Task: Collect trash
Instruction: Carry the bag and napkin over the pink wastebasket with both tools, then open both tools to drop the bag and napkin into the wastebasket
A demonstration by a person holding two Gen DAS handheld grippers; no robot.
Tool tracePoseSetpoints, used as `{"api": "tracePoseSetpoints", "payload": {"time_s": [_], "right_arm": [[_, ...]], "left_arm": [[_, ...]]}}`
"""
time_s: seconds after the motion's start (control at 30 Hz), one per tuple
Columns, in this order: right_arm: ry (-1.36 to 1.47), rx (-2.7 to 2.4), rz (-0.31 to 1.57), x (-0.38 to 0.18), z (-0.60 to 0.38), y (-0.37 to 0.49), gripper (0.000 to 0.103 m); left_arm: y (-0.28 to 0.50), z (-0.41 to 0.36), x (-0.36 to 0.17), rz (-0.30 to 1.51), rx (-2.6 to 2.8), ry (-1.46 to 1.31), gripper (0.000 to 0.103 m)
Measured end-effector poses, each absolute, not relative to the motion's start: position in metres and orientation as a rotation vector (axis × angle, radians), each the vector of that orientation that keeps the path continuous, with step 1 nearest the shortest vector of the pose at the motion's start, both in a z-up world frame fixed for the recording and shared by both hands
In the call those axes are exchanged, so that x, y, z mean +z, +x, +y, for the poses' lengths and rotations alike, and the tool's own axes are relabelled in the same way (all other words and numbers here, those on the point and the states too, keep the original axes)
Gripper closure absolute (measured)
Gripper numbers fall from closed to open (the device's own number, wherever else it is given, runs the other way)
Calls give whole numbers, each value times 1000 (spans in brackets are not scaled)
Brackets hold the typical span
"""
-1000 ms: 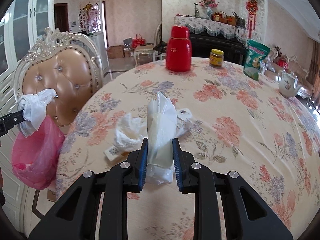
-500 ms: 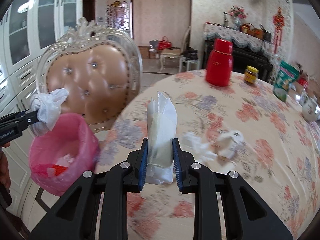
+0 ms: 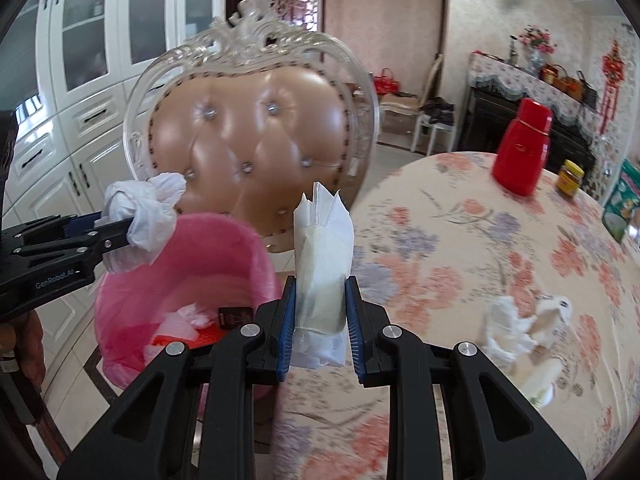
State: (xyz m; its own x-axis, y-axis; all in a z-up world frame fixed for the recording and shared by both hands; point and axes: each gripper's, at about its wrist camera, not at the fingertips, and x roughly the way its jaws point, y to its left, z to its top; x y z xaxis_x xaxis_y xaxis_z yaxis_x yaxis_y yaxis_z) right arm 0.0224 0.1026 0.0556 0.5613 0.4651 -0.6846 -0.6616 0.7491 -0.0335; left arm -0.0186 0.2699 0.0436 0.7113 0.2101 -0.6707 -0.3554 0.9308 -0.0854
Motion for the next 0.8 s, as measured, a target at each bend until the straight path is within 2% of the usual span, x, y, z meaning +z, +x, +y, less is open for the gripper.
{"api": "tracePoseSetpoints", "payload": {"time_s": [0.8], "right_arm": [[-358, 805, 753, 33, 181, 17, 78]], "left_arm": [[-25, 312, 36, 722, 366, -258, 59]]}}
